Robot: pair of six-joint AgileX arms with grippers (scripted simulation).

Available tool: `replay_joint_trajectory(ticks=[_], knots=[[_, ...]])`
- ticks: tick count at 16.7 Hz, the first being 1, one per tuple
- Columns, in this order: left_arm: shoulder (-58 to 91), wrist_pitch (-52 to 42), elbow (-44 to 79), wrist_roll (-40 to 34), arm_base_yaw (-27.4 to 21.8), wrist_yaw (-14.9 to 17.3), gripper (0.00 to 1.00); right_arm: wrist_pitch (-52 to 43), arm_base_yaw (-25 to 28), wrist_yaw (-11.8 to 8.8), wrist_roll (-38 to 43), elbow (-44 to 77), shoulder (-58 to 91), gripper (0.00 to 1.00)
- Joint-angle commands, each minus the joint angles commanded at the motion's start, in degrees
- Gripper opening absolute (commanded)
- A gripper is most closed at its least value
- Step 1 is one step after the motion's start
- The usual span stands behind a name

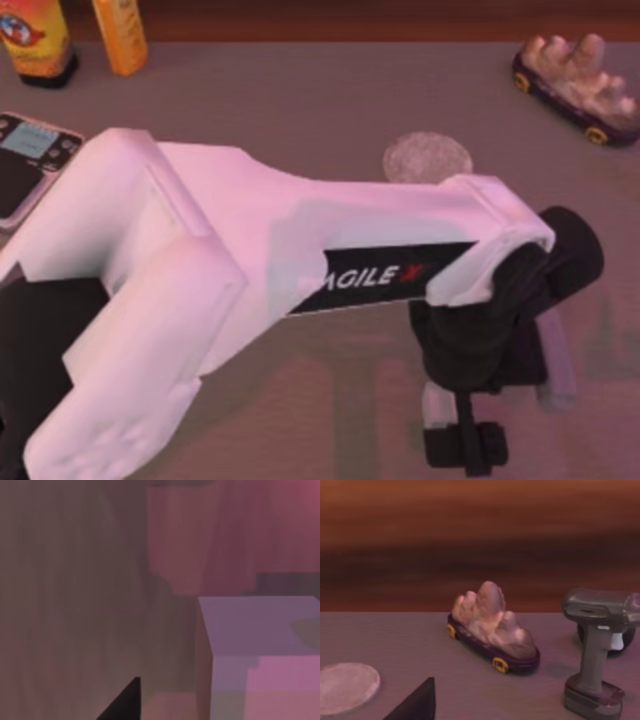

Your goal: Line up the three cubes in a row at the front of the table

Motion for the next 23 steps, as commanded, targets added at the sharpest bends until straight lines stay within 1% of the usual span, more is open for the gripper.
replay_joint_trajectory(ticks=[9, 14, 16, 21, 23], knots=[[-0.2, -1.0, 0.9, 0.2, 0.0, 0.0, 1.00, 0.0, 0.0, 0.0, 0.0, 0.0, 0.0, 1.00], [-2.8, -11.2, 7.9, 0.0, 0.9, 0.0, 1.00, 0.0, 0.0, 0.0, 0.0, 0.0, 0.0, 1.00], [-3.7, -13.5, 9.7, -0.1, 1.2, 0.0, 1.00, 0.0, 0.0, 0.0, 0.0, 0.0, 0.0, 1.00], [-3.7, -13.6, 9.8, -0.1, 0.9, 0.0, 1.00, 0.0, 0.0, 0.0, 0.0, 0.0, 0.0, 1.00], [-5.4, -12.6, 8.1, -0.5, 1.8, -0.1, 1.00, -1.1, 0.4, -0.1, -0.1, 1.5, 1.5, 1.00]])
